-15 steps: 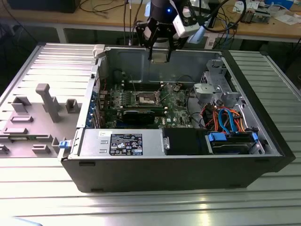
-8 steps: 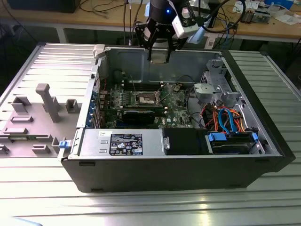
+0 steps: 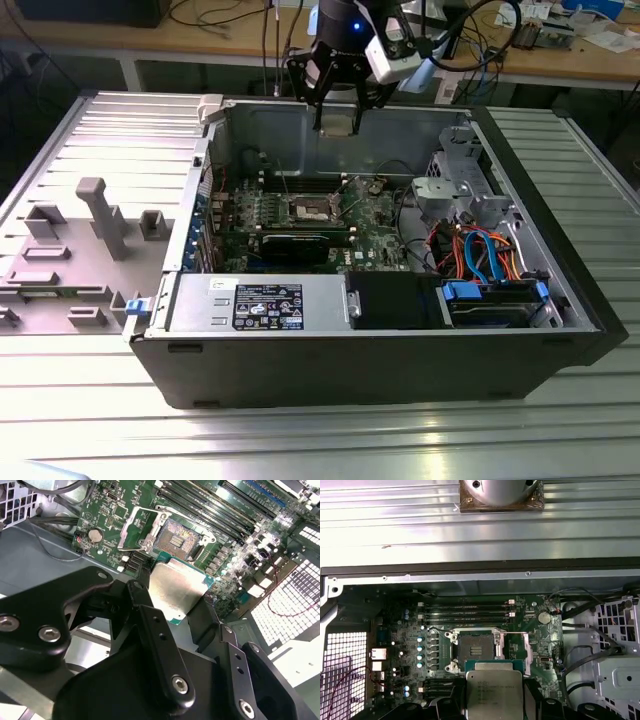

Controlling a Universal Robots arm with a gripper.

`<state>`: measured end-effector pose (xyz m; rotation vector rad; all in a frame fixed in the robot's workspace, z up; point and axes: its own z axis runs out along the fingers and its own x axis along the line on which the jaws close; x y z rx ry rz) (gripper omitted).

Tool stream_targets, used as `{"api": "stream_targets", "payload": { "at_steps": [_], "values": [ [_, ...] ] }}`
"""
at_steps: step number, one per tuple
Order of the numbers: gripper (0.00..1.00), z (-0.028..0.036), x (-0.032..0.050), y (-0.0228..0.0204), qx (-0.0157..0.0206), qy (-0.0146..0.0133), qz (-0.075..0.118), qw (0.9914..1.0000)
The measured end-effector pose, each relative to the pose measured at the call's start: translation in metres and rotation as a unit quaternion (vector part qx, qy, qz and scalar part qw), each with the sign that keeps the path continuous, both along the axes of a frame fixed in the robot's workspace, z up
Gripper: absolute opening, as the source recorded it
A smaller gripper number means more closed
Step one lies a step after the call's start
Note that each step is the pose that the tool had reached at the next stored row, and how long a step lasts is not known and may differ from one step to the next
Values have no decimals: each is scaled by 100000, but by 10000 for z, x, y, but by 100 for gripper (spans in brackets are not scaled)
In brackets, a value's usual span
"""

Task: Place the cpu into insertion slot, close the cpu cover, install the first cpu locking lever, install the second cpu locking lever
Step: 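Place the cpu into insertion slot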

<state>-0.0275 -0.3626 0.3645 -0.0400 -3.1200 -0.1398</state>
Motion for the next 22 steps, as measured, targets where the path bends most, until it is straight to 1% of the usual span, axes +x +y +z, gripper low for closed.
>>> {"api": "stream_targets", "payload": {
  "at_steps": [1, 3, 22],
  "values": [
    [55, -1, 0, 0, -1, -2, 3, 100000],
    [55, -56, 0, 0, 3, -5, 0, 100000],
    [55, -108, 0, -3, -3, -6, 1, 100000]
  ]
}}
